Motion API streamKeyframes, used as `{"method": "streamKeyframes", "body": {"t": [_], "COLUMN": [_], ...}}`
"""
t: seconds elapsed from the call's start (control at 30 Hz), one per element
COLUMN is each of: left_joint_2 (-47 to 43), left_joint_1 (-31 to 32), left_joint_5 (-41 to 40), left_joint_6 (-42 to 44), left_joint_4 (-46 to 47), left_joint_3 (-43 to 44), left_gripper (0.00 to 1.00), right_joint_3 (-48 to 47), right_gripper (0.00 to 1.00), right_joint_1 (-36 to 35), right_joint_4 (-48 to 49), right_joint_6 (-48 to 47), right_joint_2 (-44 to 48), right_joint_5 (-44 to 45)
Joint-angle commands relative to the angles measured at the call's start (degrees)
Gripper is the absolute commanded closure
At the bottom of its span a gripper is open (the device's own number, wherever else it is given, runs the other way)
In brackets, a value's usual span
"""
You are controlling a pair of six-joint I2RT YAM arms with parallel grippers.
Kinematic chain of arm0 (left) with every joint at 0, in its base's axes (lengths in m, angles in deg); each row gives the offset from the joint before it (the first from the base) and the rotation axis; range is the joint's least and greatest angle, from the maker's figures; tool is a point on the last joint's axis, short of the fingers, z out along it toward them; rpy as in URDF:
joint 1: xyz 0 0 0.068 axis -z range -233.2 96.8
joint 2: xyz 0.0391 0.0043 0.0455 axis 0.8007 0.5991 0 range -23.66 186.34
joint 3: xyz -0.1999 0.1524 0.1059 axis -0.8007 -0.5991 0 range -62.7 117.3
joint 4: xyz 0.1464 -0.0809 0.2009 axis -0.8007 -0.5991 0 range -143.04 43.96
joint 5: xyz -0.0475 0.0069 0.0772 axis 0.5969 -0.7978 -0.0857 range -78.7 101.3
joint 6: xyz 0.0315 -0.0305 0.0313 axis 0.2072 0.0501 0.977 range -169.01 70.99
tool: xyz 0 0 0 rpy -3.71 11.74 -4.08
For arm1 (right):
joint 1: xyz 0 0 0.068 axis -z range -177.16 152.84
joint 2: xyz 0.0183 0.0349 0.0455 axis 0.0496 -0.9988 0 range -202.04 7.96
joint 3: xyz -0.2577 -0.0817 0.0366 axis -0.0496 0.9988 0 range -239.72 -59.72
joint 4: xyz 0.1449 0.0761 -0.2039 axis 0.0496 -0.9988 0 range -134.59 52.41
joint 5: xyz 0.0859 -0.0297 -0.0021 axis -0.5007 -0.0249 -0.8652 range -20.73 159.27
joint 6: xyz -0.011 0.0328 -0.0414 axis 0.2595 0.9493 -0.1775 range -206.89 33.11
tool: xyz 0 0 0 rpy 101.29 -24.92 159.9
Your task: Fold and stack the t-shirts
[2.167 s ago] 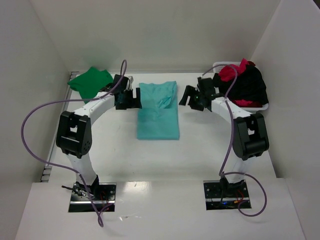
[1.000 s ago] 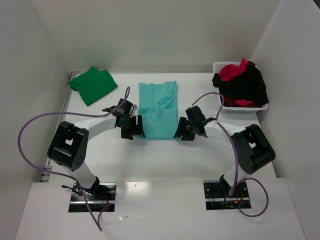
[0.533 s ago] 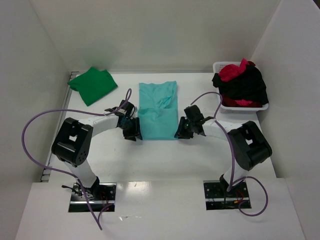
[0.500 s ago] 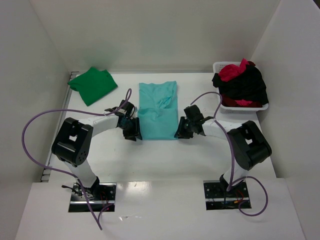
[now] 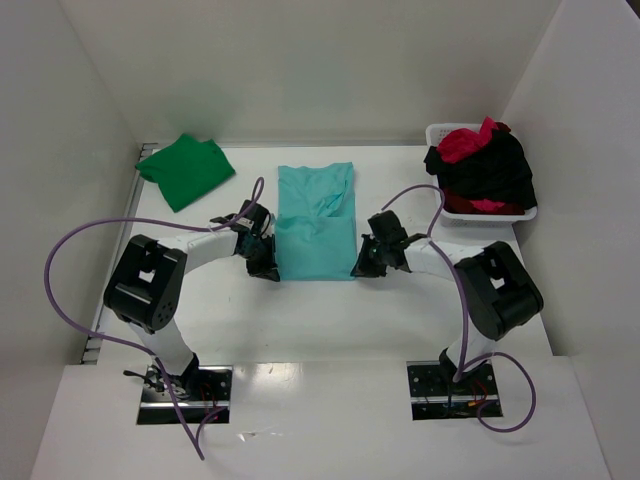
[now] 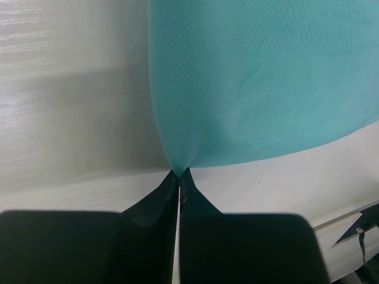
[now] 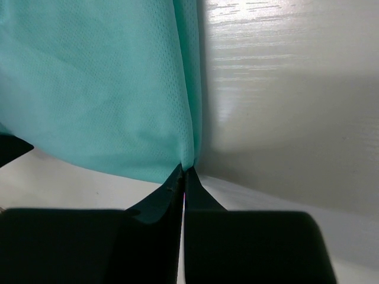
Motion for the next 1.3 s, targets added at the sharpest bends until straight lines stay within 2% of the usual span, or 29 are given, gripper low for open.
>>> {"method": "streamKeyframes", "body": {"t": [0.0,0.17,0.43,0.6,0.73,0.87,1.0,1.27], "left_joint_2": [0.37,-1.39,-10.45,-15.78,-20.14,-22.93,-26.20,-18.50], "left_joint_1": [-0.03,-0.03,1.11,2.61,3.31,3.31,3.31,1.12], "left_joint_5": [-1.13,-1.13,0.01,0.54,0.54,-1.57,-5.97,-11.76], "left_joint_6": [0.01,0.01,-1.66,-3.12,-4.56,-5.33,-6.14,-0.82], "left_joint_4": [-0.03,-1.49,-7.91,-12.00,-15.14,-19.60,-22.84,-22.71], "left_joint_3": [0.36,-0.70,-3.62,-5.09,-5.09,-1.21,4.07,16.87], "left_gripper": [1.00,1.00,1.00,1.00,1.00,1.00,1.00,1.00], "right_joint_3": [1.90,4.40,5.46,5.46,5.46,2.37,-2.05,-15.46], "right_gripper": [1.00,1.00,1.00,1.00,1.00,1.00,1.00,1.00], "right_joint_1": [-0.37,-0.37,-0.37,-1.31,-2.75,-2.75,-2.75,0.73], "right_joint_4": [0.90,-0.50,-4.65,-9.87,-14.12,-18.15,-19.66,-15.17], "right_joint_6": [0.22,0.22,0.22,0.74,2.33,3.47,3.11,-4.69], "right_joint_2": [3.27,8.06,13.53,17.62,24.37,28.62,28.75,17.40], "right_joint_5": [0.22,1.27,1.27,0.75,1.89,1.89,3.13,5.88]}}
